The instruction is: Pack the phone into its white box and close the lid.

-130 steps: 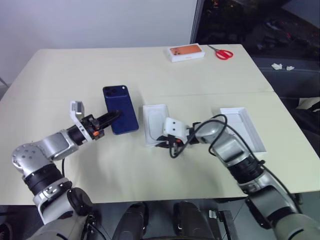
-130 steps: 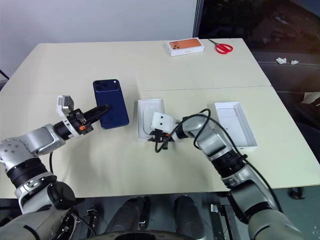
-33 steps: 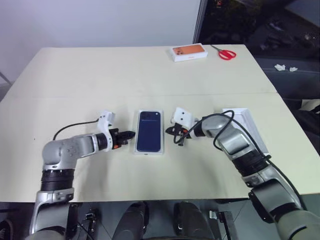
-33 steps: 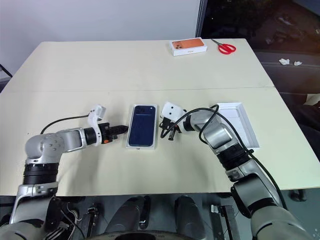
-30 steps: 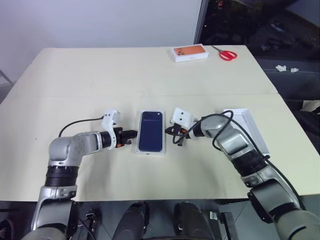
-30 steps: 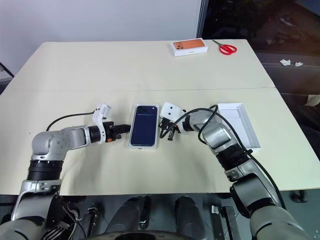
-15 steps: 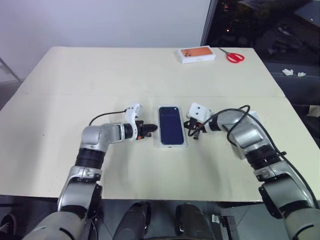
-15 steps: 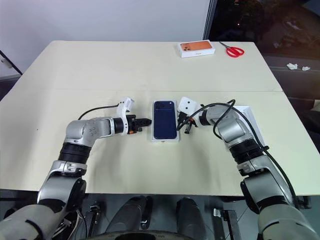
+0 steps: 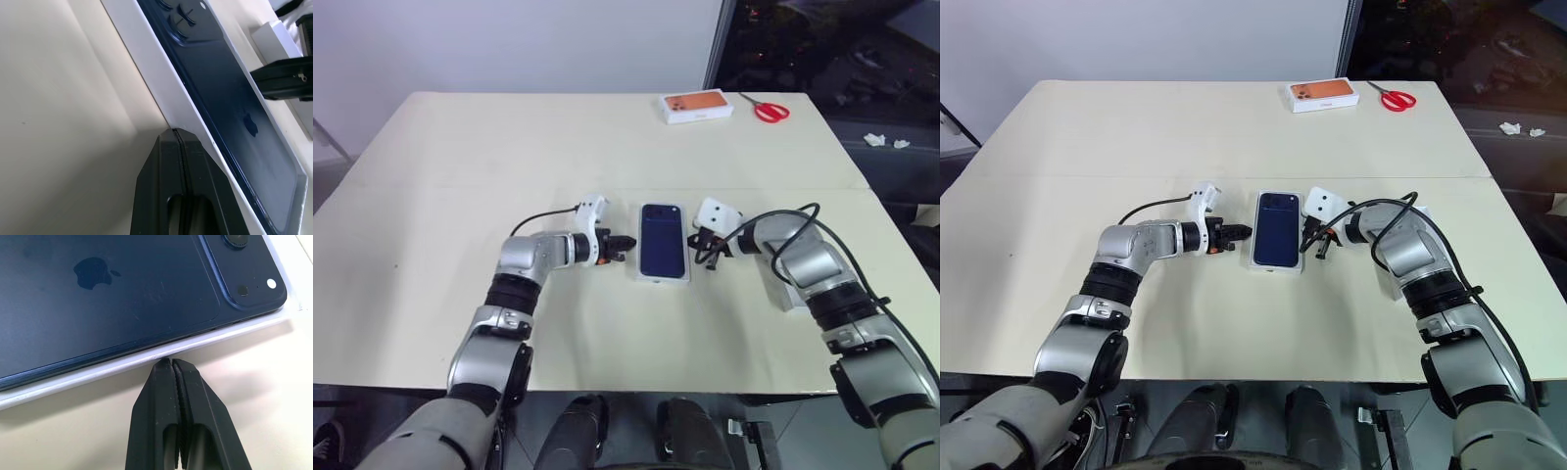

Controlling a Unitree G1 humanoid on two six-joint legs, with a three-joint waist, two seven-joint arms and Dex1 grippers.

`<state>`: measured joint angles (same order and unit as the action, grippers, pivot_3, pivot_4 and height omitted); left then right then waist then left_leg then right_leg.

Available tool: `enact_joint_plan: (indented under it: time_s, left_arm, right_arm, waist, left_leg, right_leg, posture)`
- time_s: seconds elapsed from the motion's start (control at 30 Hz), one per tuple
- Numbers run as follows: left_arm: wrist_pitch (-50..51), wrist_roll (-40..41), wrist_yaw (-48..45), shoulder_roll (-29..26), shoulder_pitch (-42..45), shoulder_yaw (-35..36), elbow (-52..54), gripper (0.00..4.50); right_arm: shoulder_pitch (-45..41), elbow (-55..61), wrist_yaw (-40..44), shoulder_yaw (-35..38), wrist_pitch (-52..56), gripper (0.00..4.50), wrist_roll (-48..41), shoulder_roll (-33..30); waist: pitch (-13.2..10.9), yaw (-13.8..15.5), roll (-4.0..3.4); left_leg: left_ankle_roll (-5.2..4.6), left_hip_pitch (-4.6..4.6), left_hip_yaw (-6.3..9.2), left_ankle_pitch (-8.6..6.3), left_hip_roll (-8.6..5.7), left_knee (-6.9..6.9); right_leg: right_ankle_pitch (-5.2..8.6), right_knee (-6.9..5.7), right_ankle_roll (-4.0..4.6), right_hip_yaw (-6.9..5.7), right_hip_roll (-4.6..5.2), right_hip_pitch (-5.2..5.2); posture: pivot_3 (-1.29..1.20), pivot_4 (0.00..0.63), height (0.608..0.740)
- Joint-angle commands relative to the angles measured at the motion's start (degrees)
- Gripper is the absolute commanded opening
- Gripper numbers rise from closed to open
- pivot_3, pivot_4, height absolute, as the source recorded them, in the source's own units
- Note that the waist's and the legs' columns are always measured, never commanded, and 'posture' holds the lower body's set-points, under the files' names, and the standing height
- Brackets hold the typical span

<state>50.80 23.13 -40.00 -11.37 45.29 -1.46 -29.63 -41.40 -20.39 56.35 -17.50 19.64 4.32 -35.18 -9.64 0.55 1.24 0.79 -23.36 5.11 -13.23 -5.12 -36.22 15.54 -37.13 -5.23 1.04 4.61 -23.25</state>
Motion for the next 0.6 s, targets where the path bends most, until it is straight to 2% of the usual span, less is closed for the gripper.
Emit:
enact_joint_plan:
  time_s: [0.03, 0.3, 0.4, 0.5, 0.6]
  left_arm:
    - [0.63, -0.97, -0.98, -2.52, -2.04, -0.87, 3.09, 0.00]
    - [-9.34, -2.20, -4.61, -11.24, -7.28, 1.12, 9.53, 0.00]
    - [-9.72, 0.51, -6.65, -13.74, -9.79, 3.85, 14.04, 0.89]
    - [-12.86, 1.57, -9.62, -16.59, -13.13, 5.81, 18.18, 2.27]
    - [-13.96, 3.33, -11.52, -17.91, -14.81, 7.66, 19.84, 3.87]
  right_arm:
    - [-0.59, 1.24, 0.86, 1.77, 0.02, 0.08, 0.09, -1.99]
    - [0.09, 7.74, 2.79, 7.00, 9.70, 0.08, -6.40, -1.99]
    - [0.23, 10.81, 2.32, 9.81, 15.79, 0.92, -9.43, -1.92]
    - [0.48, 15.10, 0.84, 11.44, 21.76, 2.32, -11.82, -1.80]
    - [0.72, 17.29, -0.44, 11.84, 24.60, 3.96, -12.74, -2.09]
  waist:
    - [0.00, -0.12, 0.00]
    - [-0.04, -1.79, -0.06]
    - [-0.07, -1.40, -0.09]
    - [-0.08, -1.33, -0.10]
    - [-0.08, -1.13, -0.10]
  left_leg:
    - [0.00, 0.00, 0.00, 0.00, 0.01, 0.00]
    - [0.01, -0.01, -0.07, 0.00, 0.16, 0.14]
    - [0.00, -0.06, -0.06, 0.00, 0.21, 0.18]
    - [-0.03, -0.12, -0.07, -0.02, 0.18, 0.13]
    - [-0.22, -0.12, -0.06, -0.14, 0.17, 0.13]
  right_leg:
    - [0.00, 0.00, 0.00, 0.01, 0.00, -0.01]
    - [0.00, -0.08, 0.00, 0.13, -0.12, -0.20]
    - [0.00, -0.08, 0.01, 0.17, -0.14, -0.27]
    - [0.00, -0.07, 0.01, 0.20, -0.09, -0.29]
    - [0.00, -0.06, 0.02, 0.20, -0.07, -0.28]
  posture:
    - [0.00, 0.150, 0.740]
    - [0.00, 0.150, 0.740]
    - [0.00, 0.150, 0.740]
    - [0.00, 0.150, 0.740]
    - [0.00, 0.150, 0.740]
